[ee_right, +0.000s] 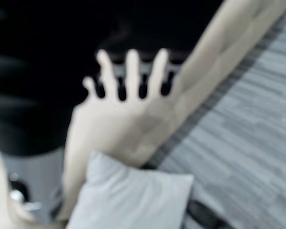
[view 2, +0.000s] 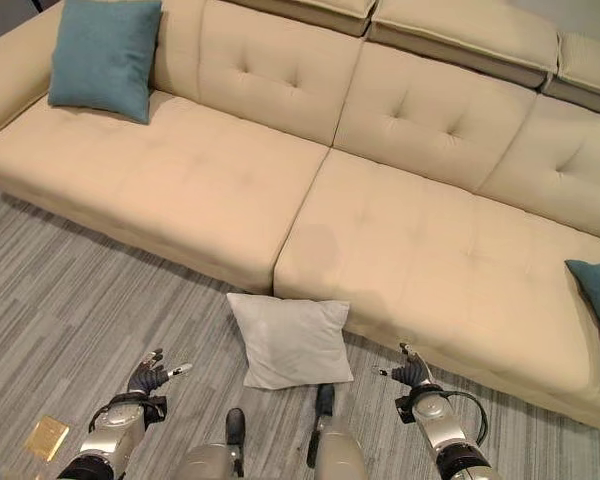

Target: Pick up all the scattered cushions and arrange them neatly on the sofa.

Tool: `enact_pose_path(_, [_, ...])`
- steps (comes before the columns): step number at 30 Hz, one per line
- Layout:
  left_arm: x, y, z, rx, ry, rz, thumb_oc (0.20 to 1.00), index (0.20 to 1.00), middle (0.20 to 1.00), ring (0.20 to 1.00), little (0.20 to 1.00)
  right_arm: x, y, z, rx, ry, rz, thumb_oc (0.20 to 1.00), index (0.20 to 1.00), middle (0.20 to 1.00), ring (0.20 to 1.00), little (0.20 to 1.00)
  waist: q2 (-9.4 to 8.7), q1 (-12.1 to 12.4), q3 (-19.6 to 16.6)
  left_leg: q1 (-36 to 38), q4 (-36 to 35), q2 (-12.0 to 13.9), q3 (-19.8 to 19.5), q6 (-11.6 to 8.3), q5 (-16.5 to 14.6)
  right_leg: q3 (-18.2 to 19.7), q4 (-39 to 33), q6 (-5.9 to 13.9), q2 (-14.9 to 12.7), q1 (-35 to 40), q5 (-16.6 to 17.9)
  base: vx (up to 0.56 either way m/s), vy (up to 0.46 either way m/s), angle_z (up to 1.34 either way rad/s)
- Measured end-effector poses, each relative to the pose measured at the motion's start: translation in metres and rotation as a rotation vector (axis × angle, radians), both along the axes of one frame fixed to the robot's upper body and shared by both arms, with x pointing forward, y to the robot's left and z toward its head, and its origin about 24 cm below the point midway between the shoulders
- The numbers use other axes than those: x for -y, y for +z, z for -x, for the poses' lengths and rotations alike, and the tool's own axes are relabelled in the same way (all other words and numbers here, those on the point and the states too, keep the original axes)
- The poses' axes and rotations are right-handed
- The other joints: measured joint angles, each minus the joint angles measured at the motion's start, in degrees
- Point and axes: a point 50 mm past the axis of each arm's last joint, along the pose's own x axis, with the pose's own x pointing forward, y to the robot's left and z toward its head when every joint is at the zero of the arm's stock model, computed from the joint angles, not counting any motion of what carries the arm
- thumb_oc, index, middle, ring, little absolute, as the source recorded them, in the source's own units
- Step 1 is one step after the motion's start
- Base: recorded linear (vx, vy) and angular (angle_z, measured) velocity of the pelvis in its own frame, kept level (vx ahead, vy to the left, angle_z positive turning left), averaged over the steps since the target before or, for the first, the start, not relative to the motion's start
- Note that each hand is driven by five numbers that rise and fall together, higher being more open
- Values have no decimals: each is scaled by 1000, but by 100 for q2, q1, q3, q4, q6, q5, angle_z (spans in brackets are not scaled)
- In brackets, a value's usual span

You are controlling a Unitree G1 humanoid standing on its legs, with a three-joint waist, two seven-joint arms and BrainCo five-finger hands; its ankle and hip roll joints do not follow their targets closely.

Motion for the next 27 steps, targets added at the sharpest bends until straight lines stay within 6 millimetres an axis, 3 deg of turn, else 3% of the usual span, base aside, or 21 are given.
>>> enact_pose_path(1, [0, -4, 8, -23, 6, 3, 1000, 1000, 1000, 1000, 1000, 1, 2, -1, 9, 1, 4, 1000, 1000, 1000, 1000, 1000, 58, -27, -60, 17, -81, 40, -82, -106, 79, -45, -210, -46, 66, 118, 84, 36, -69, 15])
enact_pose_path(5, [8, -14, 23, -67, 11, 31, 1000, 1000, 1000, 1000, 1000, 3, 5, -2, 22, 0, 7, 1000, 1000, 1000, 1000, 1000, 191, -42, -110, 12, -89, 127, -137, -159, 125, -153, -348, -119, 173, 215, 165, 14, -58, 13])
enact_pose_path(12, [15, -16, 22, -67, 11, 50, 1000, 1000, 1000, 1000, 1000, 5, 0, 5, 1, -9, 6, 1000, 1000, 1000, 1000, 1000, 318, -47, -96, -58, -94, 190, -254, -233, 156, -262, -354, -136, 206, 202, 106, -95, -16, 5])
enact_pose_path(13, [15, -14, 18, -56, 13, 47, 1000, 1000, 1000, 1000, 1000, 4, 0, 5, 1, -11, 13, 1000, 1000, 1000, 1000, 1000, 292, -42, -112, -346, 30, 174, -260, -255, 143, -259, -256, -133, 179, -77, 106, -259, -7, 3])
enact_pose_path(14, [15, -9, 7, -25, 9, 38, 1000, 1000, 1000, 1000, 1000, 5, 3, -1, 13, -11, 20, 1000, 1000, 1000, 1000, 1000, 262, -24, -104, -676, 208, 133, -286, -244, 151, -259, -91, -139, 140, -369, 106, -229, 0, 13])
enact_pose_path(17, [20, 22, -46, 133, 23, 38, 1000, 1000, 1000, 1000, 1000, 3, 25, -36, 115, -22, 38, 1000, 1000, 1000, 1000, 1000, 287, 14, 697, -1680, 769, 17, -455, -205, 225, -287, 572, -181, 5, -1338, 72, -162, -21, 29])
enact_pose_path(20, [23, 46, -78, 238, 44, 43, 1000, 1000, 1000, 1000, 1000, -6, 48, -66, 218, -14, 19, 1000, 1000, 1000, 1000, 1000, 342, 17, 1261, -2171, 1048, -3, -582, -233, 189, -343, 1081, -250, -112, -1854, -73, -108, -47, 26])
enact_pose_path(22, [23, 68, -100, 315, 27, 20, 1000, 1000, 1000, 1000, 1000, -11, 68, -85, 298, -14, 20, 1000, 1000, 1000, 1000, 1000, 302, 21, 1417, -2761, 1278, -23, -724, -227, 176, -412, 1543, -348, -188, -2462, -232, -93, -26, 38])
enact_pose_path(25, [19, 88, -117, 384, 34, 1, 1000, 1000, 1000, 1000, 1000, -20, 94, -108, 400, -3, 4, 1000, 1000, 1000, 1000, 1000, 165, 28, 1641, -3084, 1426, -15, -764, -281, 236, -413, 1889, -418, -239, -2868, -375, -25, -16, 15])
enact_pose_path(27, [24, 103, -131, 432, 14, -22, 1000, 1000, 1000, 1000, 1000, -19, 127, -128, 510, -12, 25, 1000, 1000, 1000, 1000, 1000, 103, 3, 1643, -3736, 1770, -45, -789, -294, 178, -381, 2308, -465, -308, -3540, -500, -89, -5, 11])
